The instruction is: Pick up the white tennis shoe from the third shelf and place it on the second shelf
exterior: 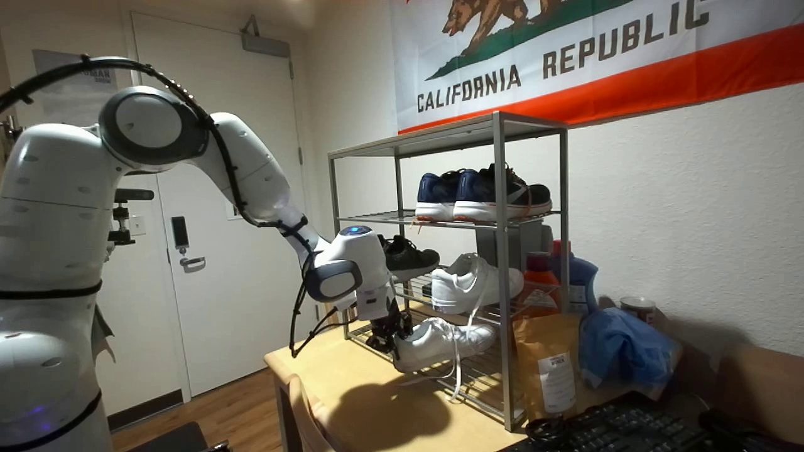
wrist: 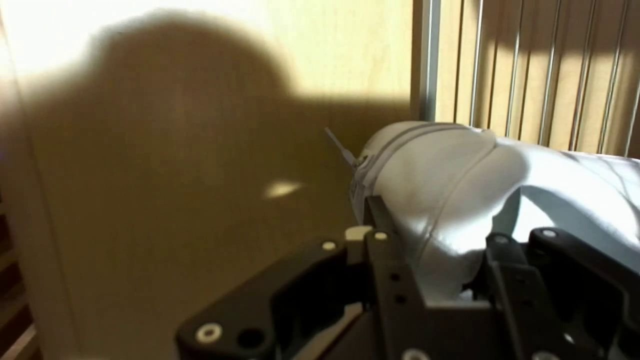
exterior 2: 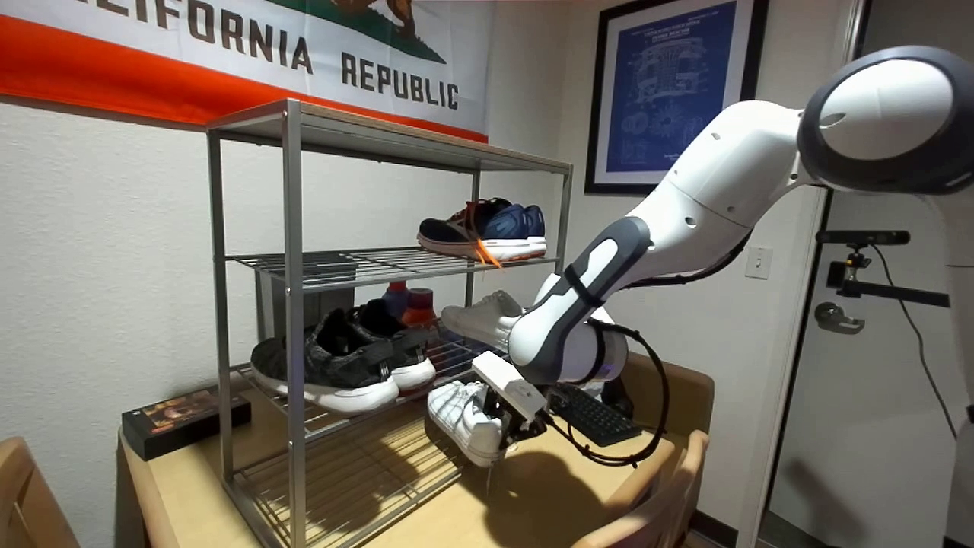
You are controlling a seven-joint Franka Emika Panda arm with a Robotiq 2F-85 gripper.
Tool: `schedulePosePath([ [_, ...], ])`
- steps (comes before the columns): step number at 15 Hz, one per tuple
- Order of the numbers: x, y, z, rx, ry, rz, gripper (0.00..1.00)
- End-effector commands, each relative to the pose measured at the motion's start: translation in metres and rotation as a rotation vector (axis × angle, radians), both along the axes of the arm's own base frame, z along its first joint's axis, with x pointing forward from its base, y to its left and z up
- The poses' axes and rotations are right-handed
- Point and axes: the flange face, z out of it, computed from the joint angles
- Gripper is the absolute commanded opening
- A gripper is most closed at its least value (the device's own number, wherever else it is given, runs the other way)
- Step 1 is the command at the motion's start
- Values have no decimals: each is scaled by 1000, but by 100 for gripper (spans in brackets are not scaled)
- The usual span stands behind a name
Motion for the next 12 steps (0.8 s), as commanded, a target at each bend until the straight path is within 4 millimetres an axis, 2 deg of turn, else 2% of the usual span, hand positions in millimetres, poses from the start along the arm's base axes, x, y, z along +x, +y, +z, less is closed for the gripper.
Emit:
schedulePosePath([
  [1, -48, -2, 38, 32, -54, 31, 3],
  [7, -91, -27, 60, 109, -102, -19, 3],
  [12, -126, -36, 59, 79, -94, -4, 3],
])
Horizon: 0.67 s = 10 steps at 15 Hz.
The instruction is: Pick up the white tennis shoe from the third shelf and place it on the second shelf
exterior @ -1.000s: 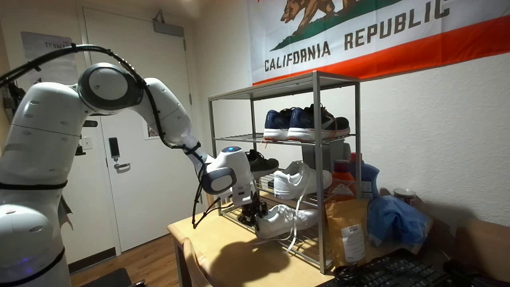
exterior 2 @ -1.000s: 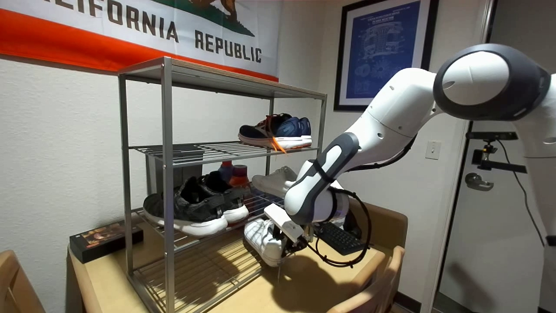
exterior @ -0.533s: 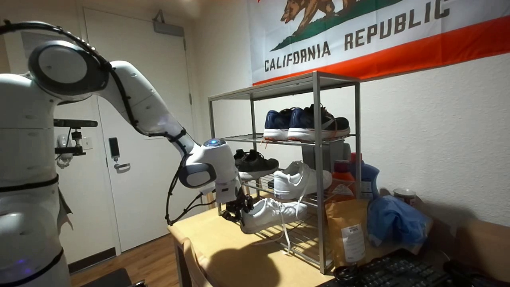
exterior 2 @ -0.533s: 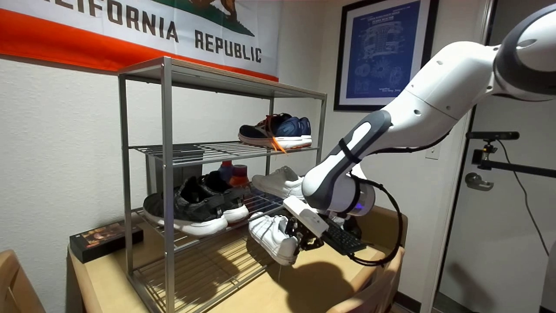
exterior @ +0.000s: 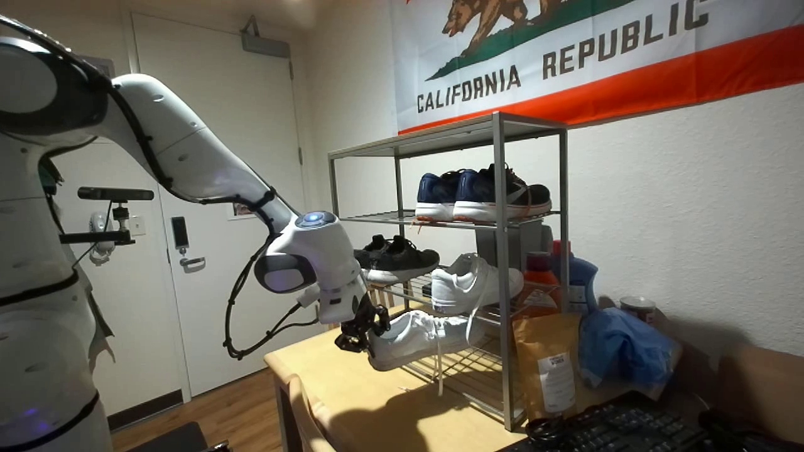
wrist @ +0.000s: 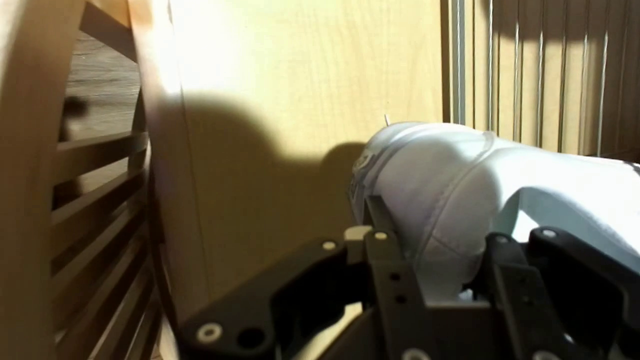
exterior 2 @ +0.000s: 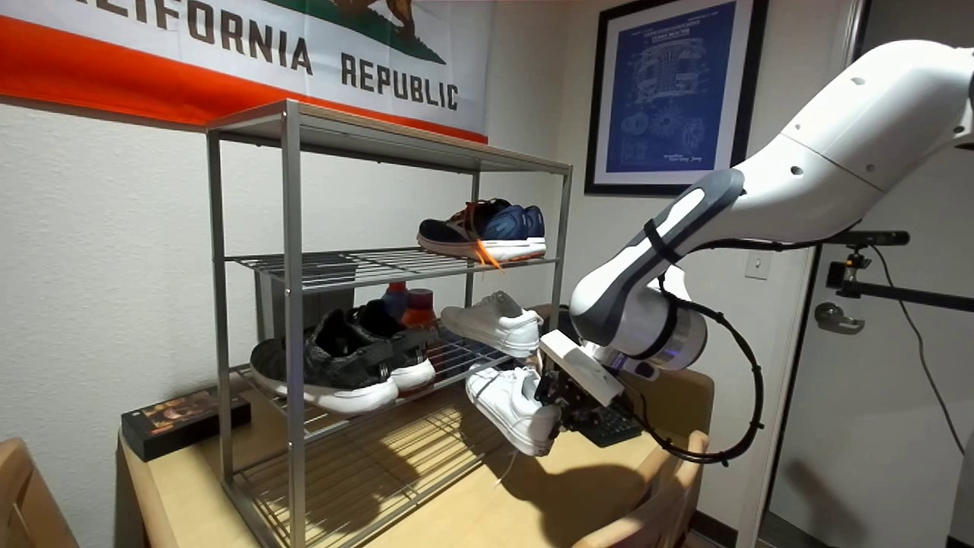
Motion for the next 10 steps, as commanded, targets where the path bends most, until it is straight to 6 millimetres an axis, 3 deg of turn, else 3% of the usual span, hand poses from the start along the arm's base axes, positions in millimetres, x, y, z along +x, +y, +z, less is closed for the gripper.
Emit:
schedulePosePath([
  [1, -30, -3, 5, -37, 14, 19, 3],
  [6, -57, -8, -2, -147, 83, 115, 3],
  [7, -43, -16, 5, -158, 82, 138, 3],
  [10, -46, -19, 23, -172, 52, 178, 3],
])
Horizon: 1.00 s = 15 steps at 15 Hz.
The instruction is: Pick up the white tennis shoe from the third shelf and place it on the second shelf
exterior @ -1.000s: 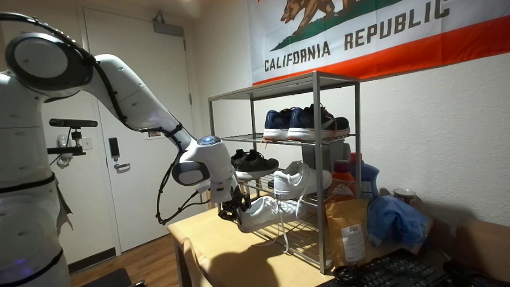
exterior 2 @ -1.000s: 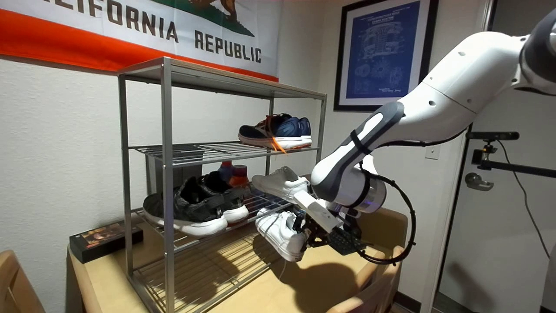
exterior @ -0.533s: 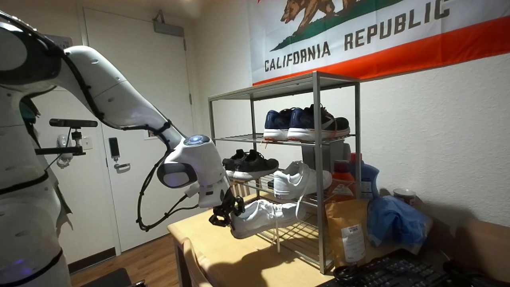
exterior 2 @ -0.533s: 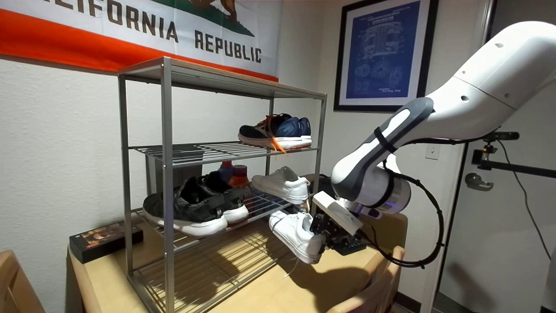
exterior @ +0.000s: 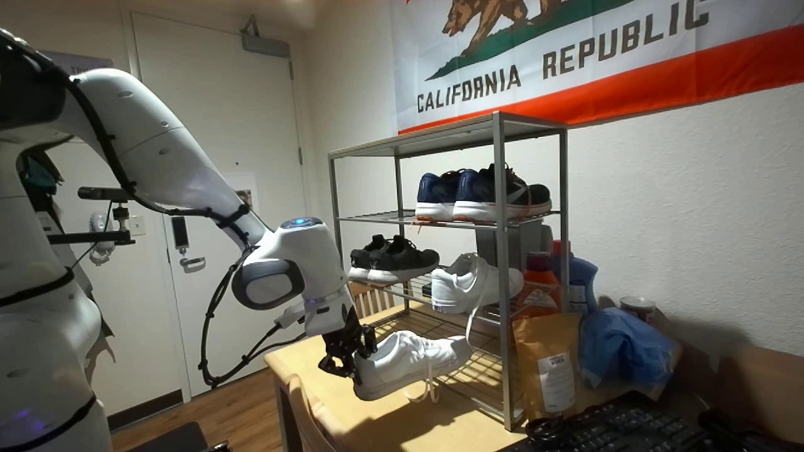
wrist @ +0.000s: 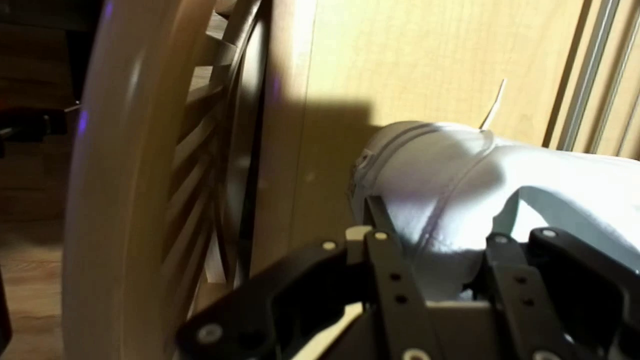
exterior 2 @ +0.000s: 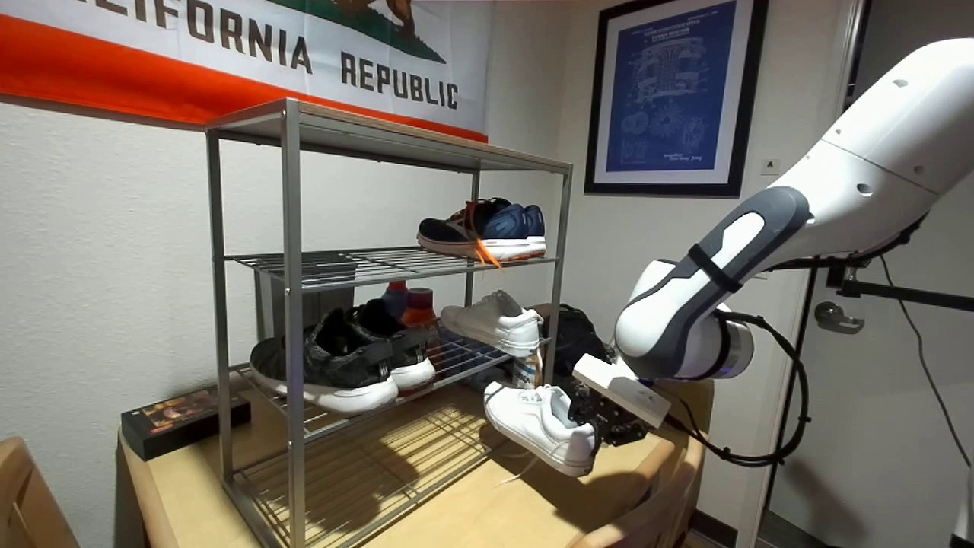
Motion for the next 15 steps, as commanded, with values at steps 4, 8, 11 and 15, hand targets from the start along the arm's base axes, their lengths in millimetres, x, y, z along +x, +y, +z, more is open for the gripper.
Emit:
schedulePosePath([
  [4, -11, 0, 55, 10, -47, 100, 3],
  [8, -24, 11, 69, 81, 15, 202, 3],
  [11, -20, 11, 55, 86, 56, 193, 11],
  [15, -21, 13, 43, 91, 97, 188, 3],
])
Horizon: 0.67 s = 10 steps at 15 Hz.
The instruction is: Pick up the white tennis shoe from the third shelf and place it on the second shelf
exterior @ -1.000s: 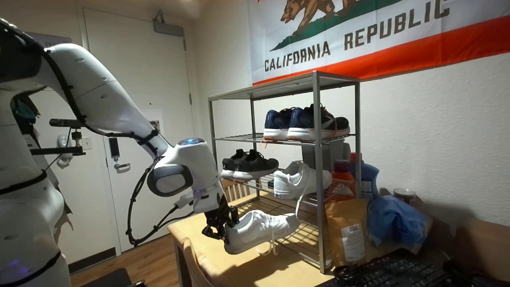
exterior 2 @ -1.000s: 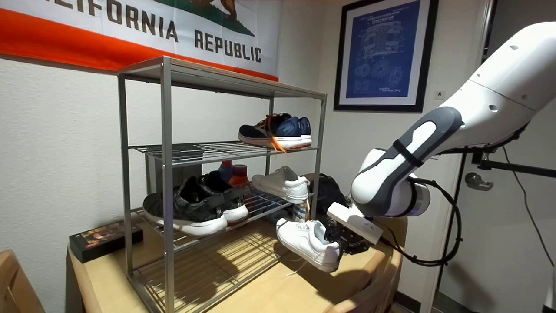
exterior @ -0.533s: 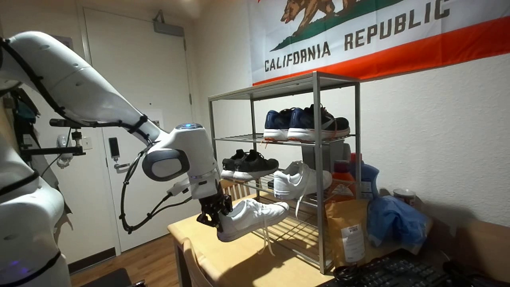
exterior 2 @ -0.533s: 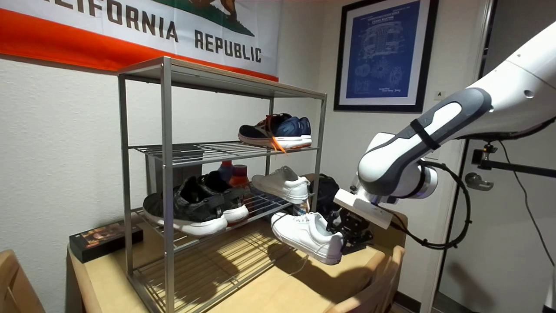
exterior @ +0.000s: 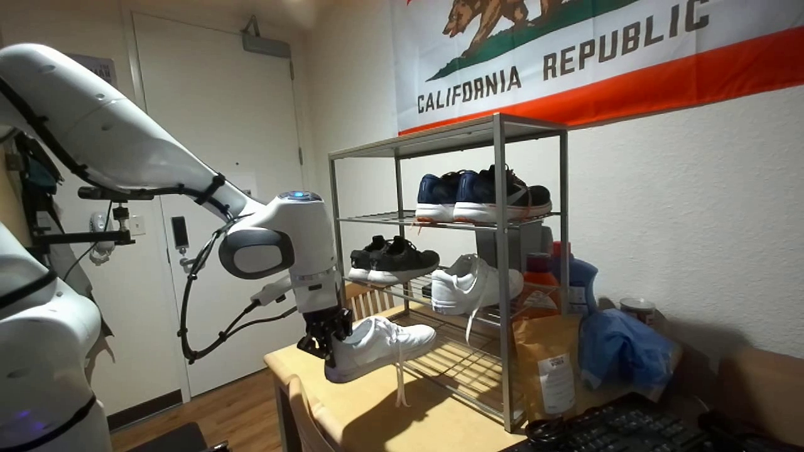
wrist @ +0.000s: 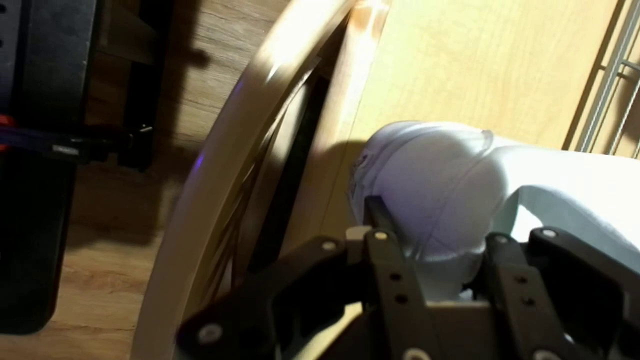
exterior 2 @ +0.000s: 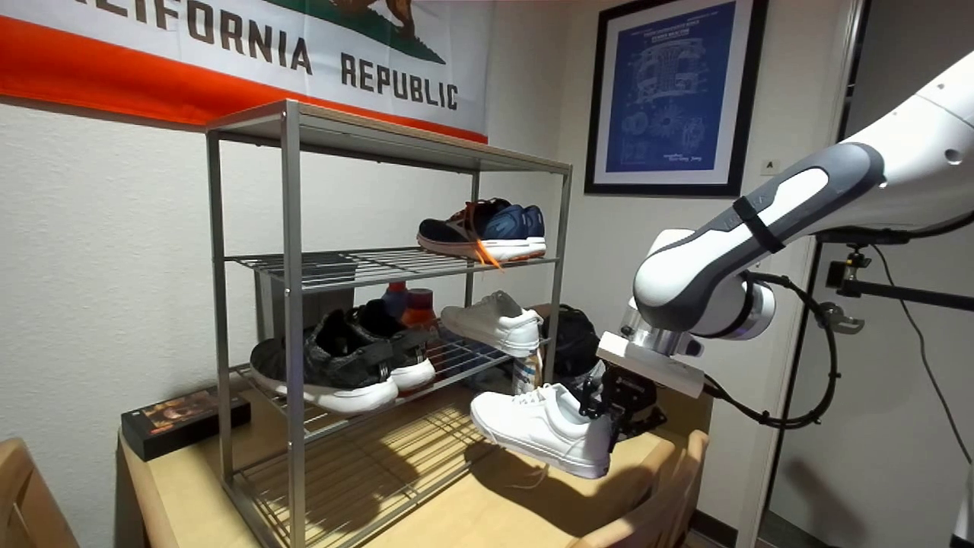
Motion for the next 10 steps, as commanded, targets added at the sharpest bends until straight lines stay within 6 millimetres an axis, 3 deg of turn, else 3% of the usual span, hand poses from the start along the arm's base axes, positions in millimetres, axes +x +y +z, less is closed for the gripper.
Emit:
schedulePosePath([
  [1, -2, 4, -4, -8, 43, 43, 3],
  [5, -5, 4, -7, -45, 63, 115, 3],
  [10, -8, -7, 12, -51, 13, 124, 3],
])
